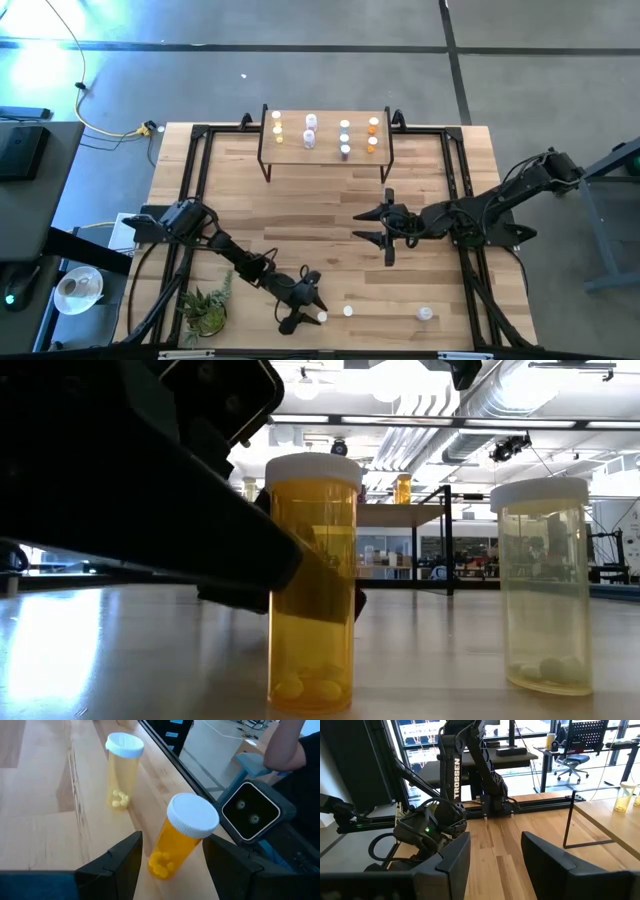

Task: Pick and place medicine bottles onto shelf by color
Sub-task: Put the orange pill bottle on the shelf aligned with the orange pill bottles

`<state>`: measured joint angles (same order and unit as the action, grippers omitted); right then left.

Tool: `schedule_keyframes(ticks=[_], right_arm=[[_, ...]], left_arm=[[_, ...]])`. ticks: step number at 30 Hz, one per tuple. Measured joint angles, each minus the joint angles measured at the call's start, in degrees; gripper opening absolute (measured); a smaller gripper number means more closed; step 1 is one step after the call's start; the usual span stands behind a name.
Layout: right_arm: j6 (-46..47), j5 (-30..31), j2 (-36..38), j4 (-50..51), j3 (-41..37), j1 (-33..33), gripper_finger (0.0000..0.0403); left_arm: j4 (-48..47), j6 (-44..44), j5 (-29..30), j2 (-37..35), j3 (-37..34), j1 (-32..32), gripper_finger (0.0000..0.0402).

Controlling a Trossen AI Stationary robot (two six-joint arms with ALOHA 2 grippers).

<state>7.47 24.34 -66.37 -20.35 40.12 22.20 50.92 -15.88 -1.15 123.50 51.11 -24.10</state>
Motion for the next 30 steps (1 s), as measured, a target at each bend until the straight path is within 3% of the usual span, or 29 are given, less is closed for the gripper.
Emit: schedule_keyframes(ticks=[11, 24, 30], right_arm=[[0.04, -0.02, 0.0, 0.01, 0.0, 0.0, 0.0168], [1.08, -0.22, 0.0, 0.0, 0.0, -0.01, 0.0168], [1.53, -0.22, 0.0, 0.79, 0.0, 0.0, 0.0168]], left_arm=[[-0.11, 0.0, 0.04, 0.02, 0.0, 0.09, 0.0192], [0.09, 0.03, 0.09, 0.02, 0.0, 0.09, 0.0095], [0.09, -0.34, 0.26, 0.02, 0.0, 0.09, 0.0084]])
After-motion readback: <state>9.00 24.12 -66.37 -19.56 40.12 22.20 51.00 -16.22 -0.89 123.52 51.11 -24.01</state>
